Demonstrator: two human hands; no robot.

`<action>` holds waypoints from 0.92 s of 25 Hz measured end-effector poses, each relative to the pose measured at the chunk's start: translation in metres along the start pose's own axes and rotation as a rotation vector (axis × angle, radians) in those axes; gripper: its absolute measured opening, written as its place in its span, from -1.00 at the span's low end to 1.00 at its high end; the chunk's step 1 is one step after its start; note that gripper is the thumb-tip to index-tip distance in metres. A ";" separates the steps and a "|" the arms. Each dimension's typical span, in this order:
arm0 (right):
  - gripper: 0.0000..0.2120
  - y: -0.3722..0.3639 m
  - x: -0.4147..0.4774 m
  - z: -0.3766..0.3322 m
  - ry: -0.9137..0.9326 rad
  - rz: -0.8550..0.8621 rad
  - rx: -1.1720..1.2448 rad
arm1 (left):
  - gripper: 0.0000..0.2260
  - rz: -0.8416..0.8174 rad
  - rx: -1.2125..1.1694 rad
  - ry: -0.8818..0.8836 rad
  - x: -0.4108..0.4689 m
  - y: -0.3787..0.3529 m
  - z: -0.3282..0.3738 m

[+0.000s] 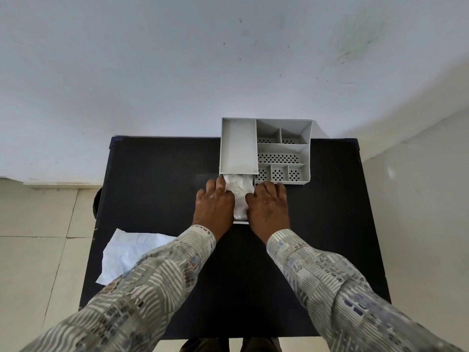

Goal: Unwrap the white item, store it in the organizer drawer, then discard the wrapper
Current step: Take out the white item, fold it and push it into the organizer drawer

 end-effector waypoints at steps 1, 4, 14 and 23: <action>-0.81 0.003 0.000 0.000 -0.030 -0.015 -0.002 | -0.84 0.010 -0.013 0.030 0.000 0.000 -0.001; -0.57 0.010 -0.004 0.000 -0.092 -0.118 0.007 | -0.58 -0.014 -0.024 0.060 0.000 0.002 -0.005; -0.35 0.009 0.015 -0.004 -0.197 -0.384 0.080 | -0.55 -0.243 -0.097 0.118 0.029 0.002 -0.006; -0.46 0.018 -0.001 0.011 -0.303 -0.242 0.430 | -0.65 0.358 -0.502 0.002 -0.035 0.004 -0.025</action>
Point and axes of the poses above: each hand's wrist, its own x-axis towards the middle knuckle, its own y-axis out of the back of the hand, z = x × y, the point moved 1 cm from there along x, towards the middle knuckle, and after that the axes turned 9 degrees about z, right-handed, at the moved point
